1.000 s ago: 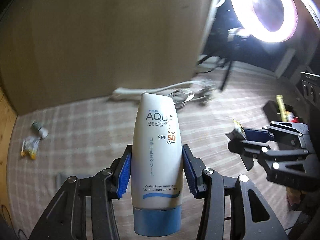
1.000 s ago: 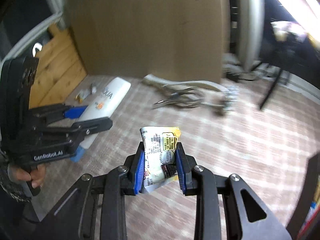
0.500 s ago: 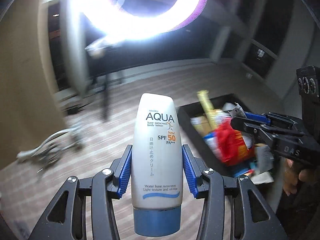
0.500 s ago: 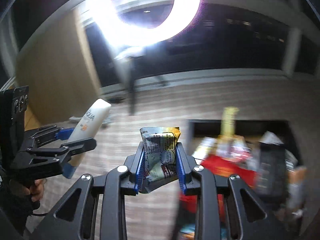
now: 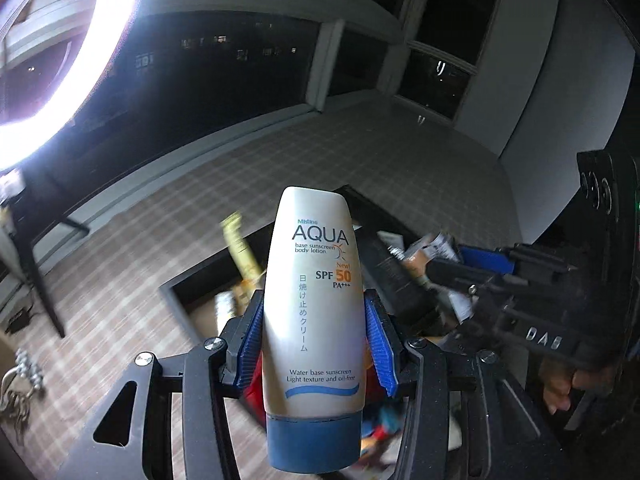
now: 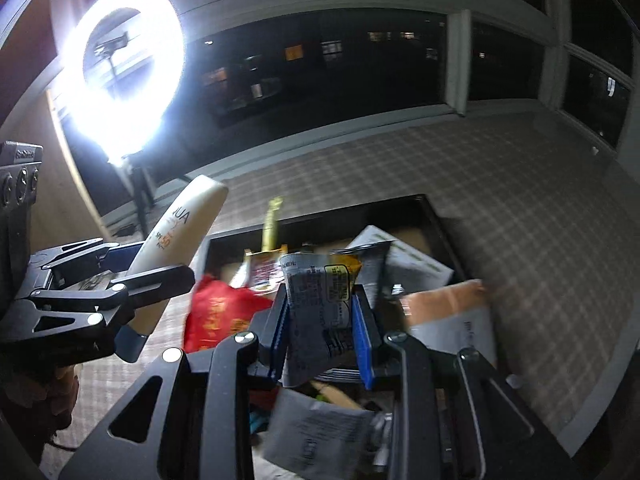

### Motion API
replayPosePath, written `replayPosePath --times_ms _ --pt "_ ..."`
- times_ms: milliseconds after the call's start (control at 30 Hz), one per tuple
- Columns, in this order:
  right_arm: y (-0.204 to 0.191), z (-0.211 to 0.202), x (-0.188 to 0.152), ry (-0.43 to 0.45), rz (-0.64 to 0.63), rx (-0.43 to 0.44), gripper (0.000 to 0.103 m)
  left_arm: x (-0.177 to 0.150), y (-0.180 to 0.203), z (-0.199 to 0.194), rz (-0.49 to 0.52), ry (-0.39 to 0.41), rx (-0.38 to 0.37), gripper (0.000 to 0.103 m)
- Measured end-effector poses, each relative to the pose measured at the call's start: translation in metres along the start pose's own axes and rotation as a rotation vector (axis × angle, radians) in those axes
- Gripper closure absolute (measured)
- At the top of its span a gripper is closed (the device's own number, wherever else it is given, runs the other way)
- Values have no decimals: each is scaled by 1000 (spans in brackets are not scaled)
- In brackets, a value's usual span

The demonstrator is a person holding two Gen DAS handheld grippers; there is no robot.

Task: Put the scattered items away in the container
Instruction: 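Carry the sunscreen tube and wrapper to the black box and release them, then reach the left gripper to the grey sachet while the right reaches the white massager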

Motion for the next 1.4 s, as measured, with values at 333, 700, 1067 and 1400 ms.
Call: replayPosePath --times_ms 333,700,1067,1400 --pt "21 -9 11 42 76 -58 23 13 -10 2 -10 8 57 31" --pt "-9 -11 18 54 53 1 23 -12 -73 -46 -107 44 115 33" --pt "-126 0 7 9 -115 179 23 -100 -180 -144 -269 69 356 33" --pt "-270 10 -28 -98 -304 339 23 -231 -298 -262 -505 51 582 33"
Point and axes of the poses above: each gripper's, at about its wrist camera, not at the fingertips, and z roughly the way its jaws point, y to its right, x to its top, the point moved 8 cm from there along z, roughly the way its jaws point, and after that the axes turned 3 degrees about x, right-handed, at the moved point
